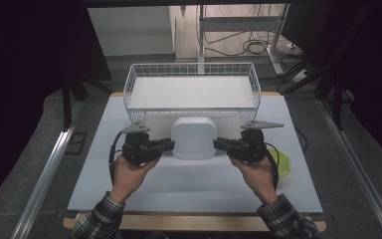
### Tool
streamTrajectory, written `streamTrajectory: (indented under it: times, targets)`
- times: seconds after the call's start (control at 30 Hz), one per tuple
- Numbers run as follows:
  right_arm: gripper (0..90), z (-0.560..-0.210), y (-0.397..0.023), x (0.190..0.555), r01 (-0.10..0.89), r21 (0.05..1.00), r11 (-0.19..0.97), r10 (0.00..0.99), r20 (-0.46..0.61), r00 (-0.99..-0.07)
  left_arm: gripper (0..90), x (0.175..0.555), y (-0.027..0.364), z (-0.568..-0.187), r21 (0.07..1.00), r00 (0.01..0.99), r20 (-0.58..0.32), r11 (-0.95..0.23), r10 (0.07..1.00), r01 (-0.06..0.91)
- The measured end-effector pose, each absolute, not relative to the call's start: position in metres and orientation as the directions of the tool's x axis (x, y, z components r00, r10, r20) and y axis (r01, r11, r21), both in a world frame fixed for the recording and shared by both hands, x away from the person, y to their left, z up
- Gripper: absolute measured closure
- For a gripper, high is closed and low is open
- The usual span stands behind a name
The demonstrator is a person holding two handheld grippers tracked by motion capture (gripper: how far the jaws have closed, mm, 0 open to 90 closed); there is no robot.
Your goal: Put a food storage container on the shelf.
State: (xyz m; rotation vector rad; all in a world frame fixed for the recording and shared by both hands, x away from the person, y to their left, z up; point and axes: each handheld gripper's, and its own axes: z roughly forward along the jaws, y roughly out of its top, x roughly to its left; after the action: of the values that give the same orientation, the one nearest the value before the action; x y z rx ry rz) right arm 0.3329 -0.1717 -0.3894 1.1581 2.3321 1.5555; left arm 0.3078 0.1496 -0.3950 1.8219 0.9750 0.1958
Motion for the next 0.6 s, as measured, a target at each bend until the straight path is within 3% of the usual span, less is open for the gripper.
streamTrajectory:
  times: [0.6]
  targets:
    - [79.1,-0.329,-0.161,0.362,0.477,0.862,0.17,0.635,0.275,-0.722,79.2,0.336,0.16,-0.334,0.869,0.662,-0.252,-0.137,0.706,0.476]
